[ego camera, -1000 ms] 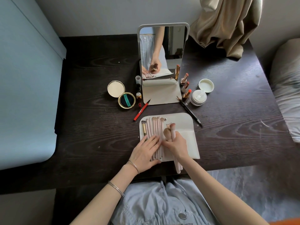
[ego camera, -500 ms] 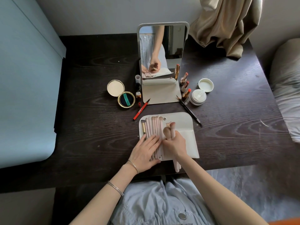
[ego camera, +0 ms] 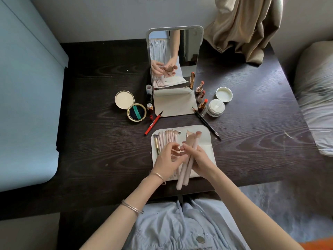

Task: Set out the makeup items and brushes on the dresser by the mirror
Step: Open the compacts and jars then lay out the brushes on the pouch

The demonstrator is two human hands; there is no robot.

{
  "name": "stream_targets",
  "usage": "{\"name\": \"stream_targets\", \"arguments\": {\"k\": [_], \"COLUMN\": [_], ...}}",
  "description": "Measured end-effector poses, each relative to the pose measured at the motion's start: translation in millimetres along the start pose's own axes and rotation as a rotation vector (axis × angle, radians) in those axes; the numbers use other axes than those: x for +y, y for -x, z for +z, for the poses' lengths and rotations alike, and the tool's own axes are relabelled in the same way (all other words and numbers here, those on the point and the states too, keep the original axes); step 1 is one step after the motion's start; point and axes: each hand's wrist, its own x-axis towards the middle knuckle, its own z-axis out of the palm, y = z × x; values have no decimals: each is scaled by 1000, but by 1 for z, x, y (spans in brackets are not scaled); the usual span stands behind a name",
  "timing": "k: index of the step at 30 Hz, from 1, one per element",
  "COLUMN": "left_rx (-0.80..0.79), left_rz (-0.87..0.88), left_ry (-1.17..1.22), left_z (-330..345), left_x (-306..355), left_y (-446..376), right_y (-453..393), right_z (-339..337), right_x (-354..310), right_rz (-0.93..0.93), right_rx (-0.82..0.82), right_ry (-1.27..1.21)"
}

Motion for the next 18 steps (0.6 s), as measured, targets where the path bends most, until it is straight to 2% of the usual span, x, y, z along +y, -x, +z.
{"name": "stream_targets", "arguments": {"k": [3, 5, 8, 11, 18], "left_rx": [-92, -148, -105, -55, -128], "left_rz": [-183, -253, -318, -391, -415], "left_ry": [97, 117, 162, 217, 524], "left_z": [10, 16, 27, 35, 21], "left_x": [16, 22, 33, 41, 26], "left_y": [-8, -11, -13, -14, -4], "right_y": [-1, -1, -1, -1, -5], "right_z": [-5, -9, -15, -19, -14], "right_x": [-3, -4, -3, -1, 0], "right_rz": [26, 28, 19, 1, -101], "right_rx": [1, 9, -34, -75, 34], "right_ry": [-194, -172, -155, -33, 242]}}
